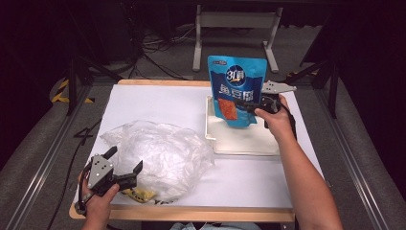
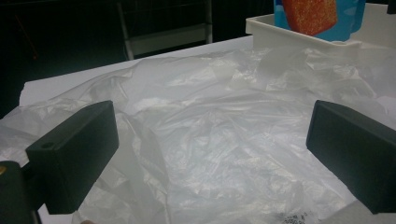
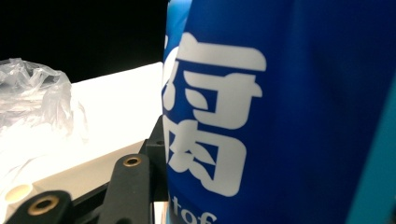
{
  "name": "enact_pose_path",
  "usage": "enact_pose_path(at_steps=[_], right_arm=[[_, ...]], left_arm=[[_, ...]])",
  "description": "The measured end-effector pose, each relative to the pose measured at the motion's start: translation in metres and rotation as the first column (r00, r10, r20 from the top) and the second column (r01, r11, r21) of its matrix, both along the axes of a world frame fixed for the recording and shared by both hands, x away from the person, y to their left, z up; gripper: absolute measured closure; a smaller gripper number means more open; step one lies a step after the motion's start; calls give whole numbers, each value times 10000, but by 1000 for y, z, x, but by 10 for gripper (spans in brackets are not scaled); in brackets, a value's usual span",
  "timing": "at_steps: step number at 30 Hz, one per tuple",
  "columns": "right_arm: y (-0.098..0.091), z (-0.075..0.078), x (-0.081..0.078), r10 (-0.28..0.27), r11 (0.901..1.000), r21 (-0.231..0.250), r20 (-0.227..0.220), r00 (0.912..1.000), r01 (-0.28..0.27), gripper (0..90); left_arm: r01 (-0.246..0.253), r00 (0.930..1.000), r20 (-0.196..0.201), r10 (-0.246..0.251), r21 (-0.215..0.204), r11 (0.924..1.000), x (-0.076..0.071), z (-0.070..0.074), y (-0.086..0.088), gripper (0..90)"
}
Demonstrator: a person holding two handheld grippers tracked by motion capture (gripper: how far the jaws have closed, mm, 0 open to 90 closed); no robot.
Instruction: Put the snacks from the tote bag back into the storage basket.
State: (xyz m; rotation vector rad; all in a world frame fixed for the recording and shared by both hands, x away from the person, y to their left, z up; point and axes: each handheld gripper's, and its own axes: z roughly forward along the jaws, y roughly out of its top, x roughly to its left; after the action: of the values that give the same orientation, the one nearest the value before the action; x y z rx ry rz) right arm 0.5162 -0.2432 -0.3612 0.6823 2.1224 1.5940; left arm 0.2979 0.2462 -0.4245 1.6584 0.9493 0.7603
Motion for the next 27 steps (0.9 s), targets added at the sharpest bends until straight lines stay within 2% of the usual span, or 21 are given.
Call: enact_pose_path(at_steps=[7,16,21,27], right_arm=[[0,-10,0,26,9999,-103,-198,9998,-28,544],[3,-15,1,153,9998,-159,-223,9996,-157,541],[0,-17,2,153,9999,5,-254,9996,-153,532],[-3,-19,1,93,9997,-215,-290,9995,-99,508]], left_arm=[[19,10000,-4,-19,-28,10000,0,0,0,30],[24,10000,32,-24,-44,10000,0,0,0,30],[23,10000,22,-23,-48,10000,0,0,0,30],[40,10000,-15,-40,-24,10000,0,0,0,30]])
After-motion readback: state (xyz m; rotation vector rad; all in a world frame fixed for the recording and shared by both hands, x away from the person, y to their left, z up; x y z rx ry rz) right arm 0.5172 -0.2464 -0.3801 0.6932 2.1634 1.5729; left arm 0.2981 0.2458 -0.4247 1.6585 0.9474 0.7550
